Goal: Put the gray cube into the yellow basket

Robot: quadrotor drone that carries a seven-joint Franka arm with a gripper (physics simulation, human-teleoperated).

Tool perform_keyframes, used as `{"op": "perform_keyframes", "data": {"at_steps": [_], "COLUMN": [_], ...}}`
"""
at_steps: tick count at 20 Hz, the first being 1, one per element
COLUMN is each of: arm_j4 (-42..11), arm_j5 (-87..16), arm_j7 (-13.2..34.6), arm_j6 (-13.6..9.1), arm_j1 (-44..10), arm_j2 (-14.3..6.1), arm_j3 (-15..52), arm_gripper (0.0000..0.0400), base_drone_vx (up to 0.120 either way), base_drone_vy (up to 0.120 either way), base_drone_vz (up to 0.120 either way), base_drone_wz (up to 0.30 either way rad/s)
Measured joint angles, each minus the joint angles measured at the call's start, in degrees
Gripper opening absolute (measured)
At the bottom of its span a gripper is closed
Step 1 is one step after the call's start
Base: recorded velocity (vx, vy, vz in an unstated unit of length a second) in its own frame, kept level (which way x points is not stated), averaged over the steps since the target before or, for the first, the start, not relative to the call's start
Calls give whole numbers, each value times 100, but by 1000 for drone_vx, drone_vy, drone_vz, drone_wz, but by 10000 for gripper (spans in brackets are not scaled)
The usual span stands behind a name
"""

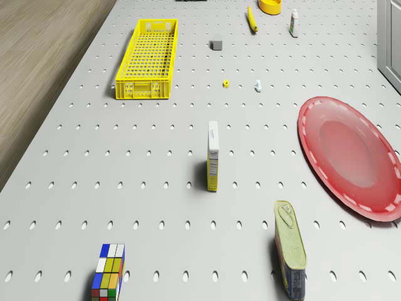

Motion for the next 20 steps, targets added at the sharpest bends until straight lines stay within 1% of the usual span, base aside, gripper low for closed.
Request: {"op": "perform_keyframes", "data": {"at_steps": [4,7,10,12,15,18,20], "arm_j4": [-38,-107,-273,-496,-1121,-2136,-2894], "arm_j5": [-355,-827,-1587,-2316,-3802,-5680,-6986], "arm_j7": [47,112,222,338,624,1121,1581], "arm_j6": [22,45,80,117,192,235,172], "arm_j1": [-78,-182,-353,-520,-878,-1405,-1877], "arm_j2": [-19,-42,-87,-140,-283,-507,-676], "arm_j3": [253,587,1119,1618,2587,3691,4381], "arm_gripper": [400,400,400,400,400,400,400], "base_drone_vx": [120,120,120,120,120,120,120], "base_drone_vy": [0,0,0,0,0,0,0], "base_drone_vz": [0,0,0,0,-120,-120,-120], "base_drone_wz": [0,0,0,0,0,0,0]}}
